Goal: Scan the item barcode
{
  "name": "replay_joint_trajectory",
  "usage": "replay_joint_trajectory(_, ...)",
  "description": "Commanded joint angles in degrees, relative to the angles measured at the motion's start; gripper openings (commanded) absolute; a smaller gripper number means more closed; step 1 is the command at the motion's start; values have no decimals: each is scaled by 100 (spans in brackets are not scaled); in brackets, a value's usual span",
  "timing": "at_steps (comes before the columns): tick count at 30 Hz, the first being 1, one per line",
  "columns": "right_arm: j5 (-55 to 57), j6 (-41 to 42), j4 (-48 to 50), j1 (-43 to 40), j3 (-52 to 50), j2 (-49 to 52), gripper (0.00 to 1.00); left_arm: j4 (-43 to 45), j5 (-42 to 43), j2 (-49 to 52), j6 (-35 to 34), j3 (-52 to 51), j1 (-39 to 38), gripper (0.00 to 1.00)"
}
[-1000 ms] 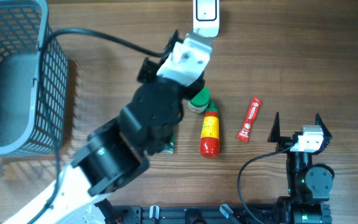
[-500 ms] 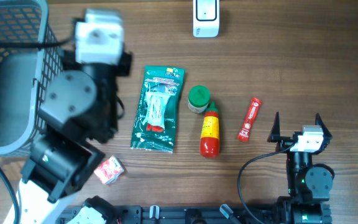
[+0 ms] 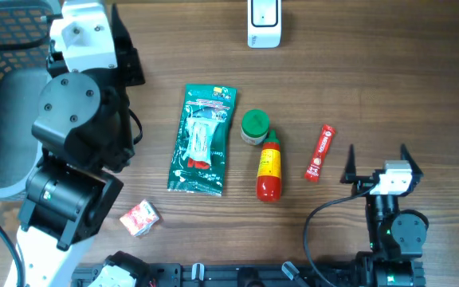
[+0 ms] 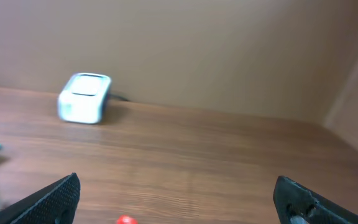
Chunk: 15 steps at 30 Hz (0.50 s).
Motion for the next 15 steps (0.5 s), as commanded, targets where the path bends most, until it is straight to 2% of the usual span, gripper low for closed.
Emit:
replay_joint_trajectory(1,-1779,1567,151,13,-4,-4,100,17,212,-691,-339,-4,24,49)
replay_joint_trajectory(2,-2201,2435,258,13,-4,-4,100,17,212,-901,-404,-4,26,50)
replay_joint_trajectory(3,-2726,3665,326,13,-4,-4,100,7,219,-1126,-461,-4,24,50)
replay_joint_trajectory(5,-3456,5362,186,13,-4,-4,100,-125,385,-1694,-719,-4,26,50)
replay_joint_trajectory(6,-3606,5790,136,13,-4,-4,100,-227,564,-1963,-839,-4,26,50)
replay_joint_trajectory(9,-4570,7984,131,13,-4,-4,100,-459,1239,-2643,-1150,-4,26,53)
replay_joint_trajectory(10,-4889,8664,129,13,-4,-4,100,-498,1495,-2837,-1187,-4,26,61)
replay_joint_trajectory(12,-5115,9766,136,13,-4,-4,100,-448,1932,-3217,-1154,-4,42,91)
replay_joint_trajectory(13,-5058,10122,136,13,-4,-4,100,-407,1996,-3331,-1132,-4,46,100)
replay_joint_trajectory(14,-4907,10288,138,13,-4,-4,99,-317,2011,-3475,-1134,-4,63,100)
replay_joint_trajectory(15,-4863,10308,190,13,-4,-4,92,-190,2013,-3591,-1134,-2,68,100)
